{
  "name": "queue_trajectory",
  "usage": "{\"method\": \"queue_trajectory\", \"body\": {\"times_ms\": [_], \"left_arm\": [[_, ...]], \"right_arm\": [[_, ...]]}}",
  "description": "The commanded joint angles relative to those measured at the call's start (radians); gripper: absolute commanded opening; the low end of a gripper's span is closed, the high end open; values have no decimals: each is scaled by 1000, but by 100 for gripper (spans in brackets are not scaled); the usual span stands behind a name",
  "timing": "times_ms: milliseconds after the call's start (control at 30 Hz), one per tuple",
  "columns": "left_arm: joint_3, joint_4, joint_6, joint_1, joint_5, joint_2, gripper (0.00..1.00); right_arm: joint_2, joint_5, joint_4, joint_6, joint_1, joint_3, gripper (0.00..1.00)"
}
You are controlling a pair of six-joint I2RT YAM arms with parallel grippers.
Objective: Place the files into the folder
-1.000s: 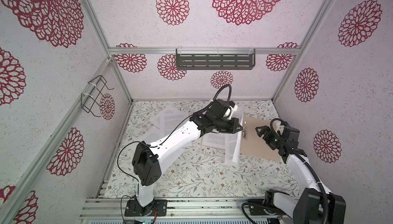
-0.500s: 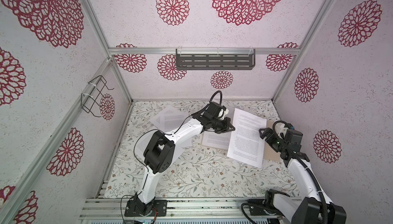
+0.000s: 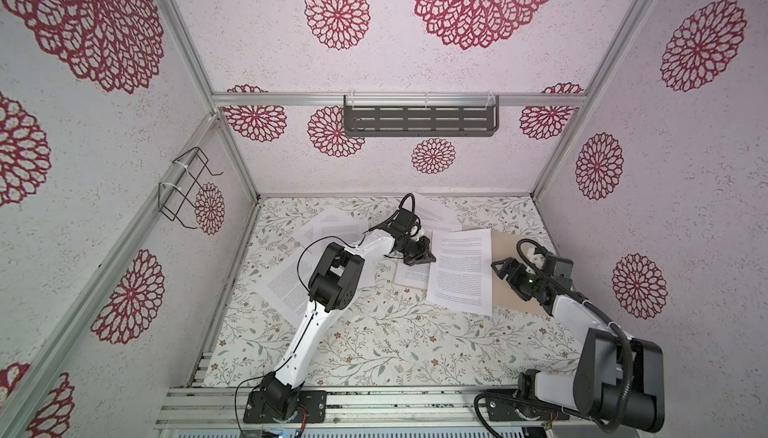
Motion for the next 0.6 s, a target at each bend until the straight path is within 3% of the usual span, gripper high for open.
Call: {"method": "queue_trajectory", "body": {"times_ms": [0,567], "left_arm": [[17,4,27,5,32,0,0],[11,15,20,12,40,13,0]], "right_arm": [[39,-62,83,-45,27,40,88],[234,-42,67,-148,55,98,71]]}}
